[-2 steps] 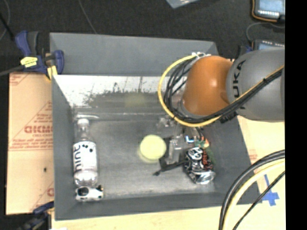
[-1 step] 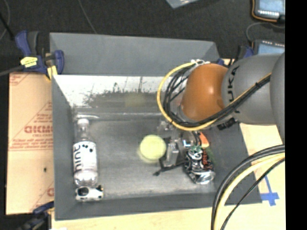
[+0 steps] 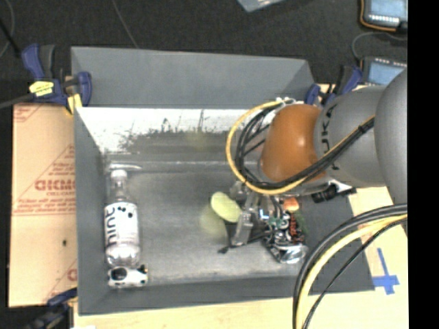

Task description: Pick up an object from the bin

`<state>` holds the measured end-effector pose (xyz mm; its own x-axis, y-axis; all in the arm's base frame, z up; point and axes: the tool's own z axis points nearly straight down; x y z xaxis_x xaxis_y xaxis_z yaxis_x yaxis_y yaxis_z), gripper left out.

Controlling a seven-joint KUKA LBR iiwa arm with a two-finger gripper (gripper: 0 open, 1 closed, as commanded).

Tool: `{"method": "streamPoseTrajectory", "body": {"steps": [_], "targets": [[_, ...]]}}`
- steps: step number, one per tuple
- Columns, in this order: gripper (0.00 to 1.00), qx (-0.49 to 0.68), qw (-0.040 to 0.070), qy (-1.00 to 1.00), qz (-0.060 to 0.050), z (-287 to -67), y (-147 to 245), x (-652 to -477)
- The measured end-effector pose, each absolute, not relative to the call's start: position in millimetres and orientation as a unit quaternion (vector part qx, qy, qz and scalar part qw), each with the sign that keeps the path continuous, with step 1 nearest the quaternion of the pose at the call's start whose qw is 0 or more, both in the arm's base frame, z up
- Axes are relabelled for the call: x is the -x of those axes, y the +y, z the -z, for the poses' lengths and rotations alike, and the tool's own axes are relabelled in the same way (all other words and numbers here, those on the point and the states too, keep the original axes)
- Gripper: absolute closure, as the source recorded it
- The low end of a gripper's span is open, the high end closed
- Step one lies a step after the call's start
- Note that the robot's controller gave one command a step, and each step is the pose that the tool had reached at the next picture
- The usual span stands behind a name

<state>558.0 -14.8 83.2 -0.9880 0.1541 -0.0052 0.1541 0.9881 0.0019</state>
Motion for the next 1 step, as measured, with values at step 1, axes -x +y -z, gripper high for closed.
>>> {"method": "streamPoseTrajectory", "body": {"steps": [1], "targets": [[1.0, -0.073, 0.007, 0.997, 0.0, -90.9, -18.2, -570.0]]}}
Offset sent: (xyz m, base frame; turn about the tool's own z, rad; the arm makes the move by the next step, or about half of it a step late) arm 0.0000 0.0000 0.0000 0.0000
